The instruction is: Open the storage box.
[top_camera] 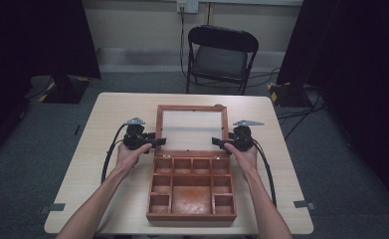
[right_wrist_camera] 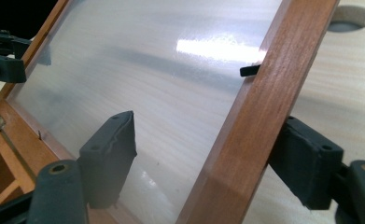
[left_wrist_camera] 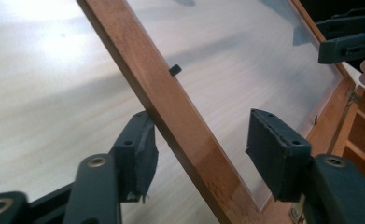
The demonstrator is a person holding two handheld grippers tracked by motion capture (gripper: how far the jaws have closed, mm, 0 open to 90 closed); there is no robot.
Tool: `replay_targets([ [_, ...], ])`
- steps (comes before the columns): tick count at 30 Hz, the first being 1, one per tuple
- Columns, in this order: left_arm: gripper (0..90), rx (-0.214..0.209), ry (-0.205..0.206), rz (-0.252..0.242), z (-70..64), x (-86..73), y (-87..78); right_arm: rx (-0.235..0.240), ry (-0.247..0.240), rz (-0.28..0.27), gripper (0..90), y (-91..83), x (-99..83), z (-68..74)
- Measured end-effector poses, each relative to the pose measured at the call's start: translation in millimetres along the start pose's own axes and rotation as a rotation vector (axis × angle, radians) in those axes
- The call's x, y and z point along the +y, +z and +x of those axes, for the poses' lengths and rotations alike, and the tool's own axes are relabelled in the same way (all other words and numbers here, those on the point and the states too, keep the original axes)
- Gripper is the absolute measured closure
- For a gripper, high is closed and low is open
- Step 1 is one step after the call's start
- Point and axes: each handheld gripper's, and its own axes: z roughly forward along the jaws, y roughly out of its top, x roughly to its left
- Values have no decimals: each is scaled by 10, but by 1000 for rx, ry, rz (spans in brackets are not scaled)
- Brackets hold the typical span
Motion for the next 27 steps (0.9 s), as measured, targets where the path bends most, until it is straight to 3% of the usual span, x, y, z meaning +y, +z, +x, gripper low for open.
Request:
replay_targets([
  [10,376,1,-1,12,23,-23,8,-14,18,18,203,55,-35,-15],
  [16,337,-17,-35,29,55,-57,40,-32,31,52,196,55,-54,-21],
  [17,311,7,-24,25,55,-60,38,-28,41,64,198,46,-57,-27],
  [19,335,11,-25,12,58,-57,31,-22,41,69,191,46,-62,-36],
  [20,329,3,-38,3,69,-50,17,7,96,99,180,76,-102,-85],
  [23,322,7,-30,9,65,-41,-2,32,131,100,178,95,-144,-130],
  [27,315,15,-19,-1,55,-41,-27,-11,90,79,201,48,-152,-113],
])
